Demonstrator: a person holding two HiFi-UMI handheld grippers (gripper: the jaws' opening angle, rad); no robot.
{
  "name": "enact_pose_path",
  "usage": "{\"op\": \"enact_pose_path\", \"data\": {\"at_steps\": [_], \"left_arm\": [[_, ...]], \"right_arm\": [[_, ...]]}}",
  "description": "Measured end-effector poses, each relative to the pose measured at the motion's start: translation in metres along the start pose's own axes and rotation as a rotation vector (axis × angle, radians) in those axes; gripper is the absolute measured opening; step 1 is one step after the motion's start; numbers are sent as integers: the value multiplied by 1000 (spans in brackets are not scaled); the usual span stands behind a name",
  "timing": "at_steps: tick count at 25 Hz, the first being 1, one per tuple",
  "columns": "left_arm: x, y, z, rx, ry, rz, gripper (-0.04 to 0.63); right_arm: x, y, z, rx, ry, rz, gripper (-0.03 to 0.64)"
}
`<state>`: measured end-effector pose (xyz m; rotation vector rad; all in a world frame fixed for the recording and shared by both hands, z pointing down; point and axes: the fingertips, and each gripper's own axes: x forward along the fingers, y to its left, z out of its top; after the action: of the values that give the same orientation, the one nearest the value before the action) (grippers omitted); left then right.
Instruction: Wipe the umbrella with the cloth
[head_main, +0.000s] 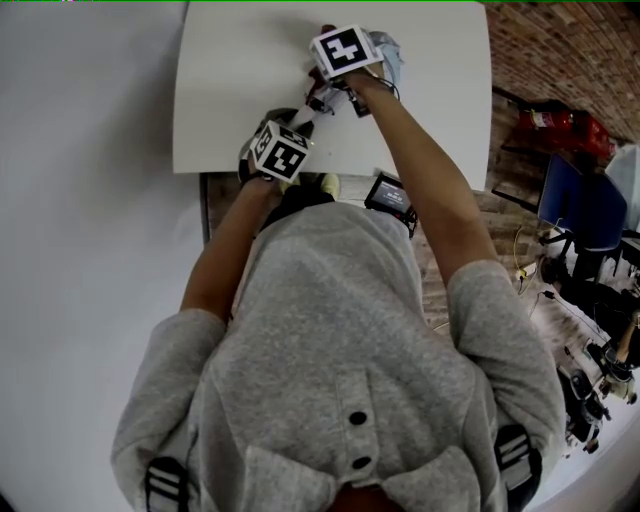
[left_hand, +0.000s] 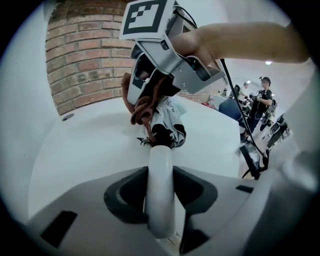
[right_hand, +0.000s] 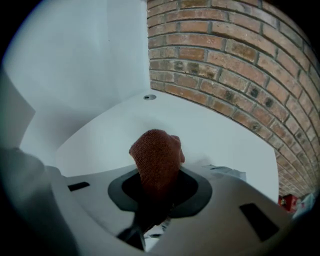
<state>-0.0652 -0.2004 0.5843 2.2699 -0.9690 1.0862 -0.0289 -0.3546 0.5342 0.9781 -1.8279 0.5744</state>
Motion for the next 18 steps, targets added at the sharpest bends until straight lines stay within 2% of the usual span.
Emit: {"op": "enact_pose_path", "data": {"at_steps": [18], "left_arm": [[1,3,1,-1,-4,-17,156]], "right_arm": [[6,-36,17,-74,-9,-74,98]]}}
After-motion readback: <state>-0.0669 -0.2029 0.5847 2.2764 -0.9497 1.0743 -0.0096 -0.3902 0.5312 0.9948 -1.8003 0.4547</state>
